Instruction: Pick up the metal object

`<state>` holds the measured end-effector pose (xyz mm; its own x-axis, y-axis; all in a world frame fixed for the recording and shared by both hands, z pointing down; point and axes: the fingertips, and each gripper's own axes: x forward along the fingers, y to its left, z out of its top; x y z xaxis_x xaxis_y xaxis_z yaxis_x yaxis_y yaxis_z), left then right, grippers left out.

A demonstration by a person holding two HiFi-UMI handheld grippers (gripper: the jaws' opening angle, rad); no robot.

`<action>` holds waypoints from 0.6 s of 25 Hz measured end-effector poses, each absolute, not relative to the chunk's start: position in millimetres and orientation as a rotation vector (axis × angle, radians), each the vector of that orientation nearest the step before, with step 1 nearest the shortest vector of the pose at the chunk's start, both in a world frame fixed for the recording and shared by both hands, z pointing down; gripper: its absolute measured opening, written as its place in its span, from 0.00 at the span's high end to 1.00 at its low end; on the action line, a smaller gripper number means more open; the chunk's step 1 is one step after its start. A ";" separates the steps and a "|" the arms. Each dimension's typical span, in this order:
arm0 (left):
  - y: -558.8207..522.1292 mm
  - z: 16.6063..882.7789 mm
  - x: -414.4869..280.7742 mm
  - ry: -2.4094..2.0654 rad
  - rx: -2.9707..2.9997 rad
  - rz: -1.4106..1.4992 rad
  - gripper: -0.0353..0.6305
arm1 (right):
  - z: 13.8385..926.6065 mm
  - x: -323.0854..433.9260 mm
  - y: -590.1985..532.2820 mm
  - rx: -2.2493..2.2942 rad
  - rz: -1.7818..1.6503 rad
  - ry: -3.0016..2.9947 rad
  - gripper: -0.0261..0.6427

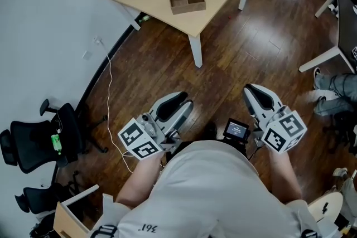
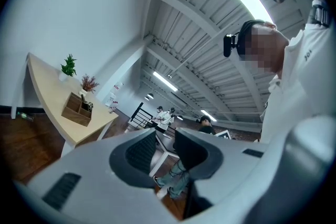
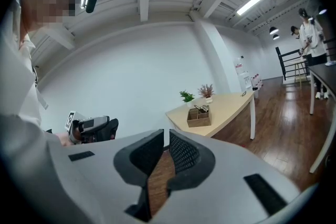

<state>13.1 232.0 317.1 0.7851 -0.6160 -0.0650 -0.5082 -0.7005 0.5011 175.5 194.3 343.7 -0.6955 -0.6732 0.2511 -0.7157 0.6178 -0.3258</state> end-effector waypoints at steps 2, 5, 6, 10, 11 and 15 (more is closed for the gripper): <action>226.9 315.2 14.3 -0.853 2.509 -0.319 0.81 | 343.5 177.6 188.6 1.169 0.623 -2.736 0.94; 218.5 316.4 13.7 -0.875 2.499 -0.317 0.81 | 347.3 178.5 177.2 1.157 0.628 -2.741 0.94; 215.8 318.3 12.4 -0.883 2.493 -0.312 0.81 | 349.3 177.2 173.5 1.152 0.633 -2.742 0.94; 201.9 325.6 4.0 -0.900 2.469 -0.299 0.81 | 355.1 167.0 160.6 1.127 0.650 -2.743 0.94; 197.0 326.8 2.0 -0.899 2.468 -0.300 0.81 | 356.5 164.5 156.0 1.125 0.652 -2.741 0.94; 170.8 333.8 -7.4 -0.868 2.468 -0.302 0.81 | 360.6 154.0 132.7 1.146 0.647 -2.727 0.94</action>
<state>-7.4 170.8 333.8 0.7718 -0.6345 -0.0409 -0.5231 -0.6702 0.5265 154.0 132.7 360.6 -0.7082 -0.6552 0.2631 -0.7036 0.6236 -0.3407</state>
